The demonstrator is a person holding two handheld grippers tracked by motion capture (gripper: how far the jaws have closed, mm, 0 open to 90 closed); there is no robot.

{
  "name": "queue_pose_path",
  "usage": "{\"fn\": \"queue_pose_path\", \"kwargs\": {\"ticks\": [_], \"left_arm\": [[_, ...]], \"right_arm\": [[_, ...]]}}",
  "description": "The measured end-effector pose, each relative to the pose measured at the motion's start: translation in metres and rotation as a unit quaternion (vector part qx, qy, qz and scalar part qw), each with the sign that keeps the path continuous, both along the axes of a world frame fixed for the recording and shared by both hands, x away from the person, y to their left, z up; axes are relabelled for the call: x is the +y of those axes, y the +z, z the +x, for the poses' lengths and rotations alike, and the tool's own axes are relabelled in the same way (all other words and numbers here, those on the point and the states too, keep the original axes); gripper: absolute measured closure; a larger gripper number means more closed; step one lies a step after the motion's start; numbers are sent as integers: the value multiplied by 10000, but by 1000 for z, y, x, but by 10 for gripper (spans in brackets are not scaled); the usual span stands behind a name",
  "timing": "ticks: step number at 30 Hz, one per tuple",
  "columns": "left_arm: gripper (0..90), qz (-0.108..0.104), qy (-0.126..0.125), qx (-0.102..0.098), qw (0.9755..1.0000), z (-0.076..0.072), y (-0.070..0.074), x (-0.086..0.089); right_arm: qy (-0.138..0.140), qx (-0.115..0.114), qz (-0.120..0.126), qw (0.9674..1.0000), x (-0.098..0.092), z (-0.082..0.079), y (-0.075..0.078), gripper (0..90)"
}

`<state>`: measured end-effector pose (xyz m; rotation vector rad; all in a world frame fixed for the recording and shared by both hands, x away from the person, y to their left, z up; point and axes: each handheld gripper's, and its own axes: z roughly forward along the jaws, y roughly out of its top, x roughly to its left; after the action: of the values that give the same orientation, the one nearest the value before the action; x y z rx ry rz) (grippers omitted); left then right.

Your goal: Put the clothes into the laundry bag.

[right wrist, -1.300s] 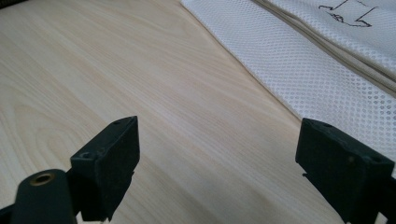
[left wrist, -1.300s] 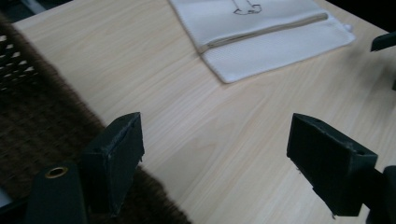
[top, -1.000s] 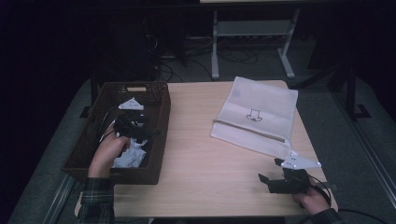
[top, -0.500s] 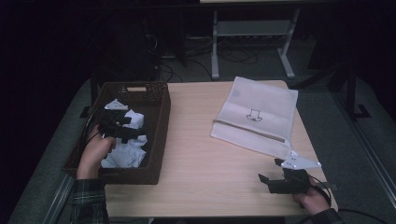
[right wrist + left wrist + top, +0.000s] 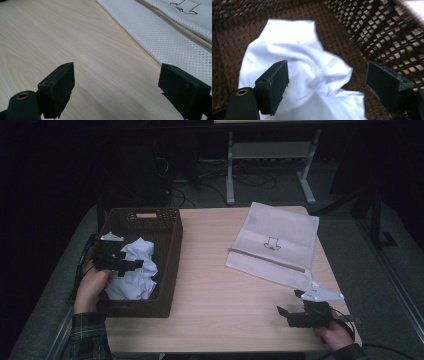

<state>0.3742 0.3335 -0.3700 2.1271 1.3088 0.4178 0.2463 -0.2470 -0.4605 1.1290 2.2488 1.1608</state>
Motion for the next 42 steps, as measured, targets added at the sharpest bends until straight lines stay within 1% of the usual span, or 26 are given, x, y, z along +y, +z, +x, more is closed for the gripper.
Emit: {"fn": "queue_pose_path", "kwargs": {"ticks": [3, 6, 10, 12, 14, 16, 19, 23, 26, 31, 34, 36, 37, 39, 40, 42], "left_arm": [[182, 80, 105, 62, 9999, 1, -5, 5], [182, 216, 173, 196, 9994, 4, -13, 8], [182, 430, 239, 358, 9981, 6, -22, 11], [182, 498, 276, 390, 9976, 7, -25, 12], [182, 481, 261, 440, 9975, 8, -27, 12], [182, 525, 264, 483, 9971, 9, -29, 12], [177, 592, 284, 612, 9960, 11, -34, 13], [167, 614, 327, 655, 9954, 11, -36, 12], [142, 709, 380, 731, 9941, 12, -38, 11], [137, 764, 434, 793, 9930, 14, -42, 10], [122, 827, 481, 852, 9918, 15, -44, 10], [100, 859, 524, 930, 9906, 16, -45, 10], [93, 898, 517, 1006, 9895, 17, -46, 11], [89, 875, 544, 1080, 9888, 17, -48, 11], [85, 843, 575, 1099, 9887, 17, -48, 11], [74, 772, 627, 1202, 9878, 19, -50, 13]], "right_arm": [[10, 6, -11, 10000, 0, 0, 0, 128], [5, 10, -13, 10000, 0, 0, 0, 128], [11, 5, -17, 10000, 0, 0, 0, 128], [13, 0, -16, 10000, 0, 0, 0, 128], [16, -6, -21, 10000, 0, 0, 0, 128], [23, -3, -26, 10000, 0, -1, 0, 128], [28, -2, -33, 10000, 0, -1, 0, 128], [23, -5, -35, 10000, 0, -1, 0, 128], [25, -5, -33, 10000, 0, -1, 0, 128], [35, -7, -44, 10000, 0, -1, 0, 128], [34, -5, -44, 10000, 0, -2, 0, 128], [34, -3, -49, 10000, 0, -2, 0, 128], [34, -6, -54, 10000, 0, -2, 0, 128], [29, 2, -55, 10000, 0, -2, 0, 128], [31, 5, -52, 10000, 1, -2, 0, 128], [42, 4, -57, 10000, 1, -2, -1, 128]]}}
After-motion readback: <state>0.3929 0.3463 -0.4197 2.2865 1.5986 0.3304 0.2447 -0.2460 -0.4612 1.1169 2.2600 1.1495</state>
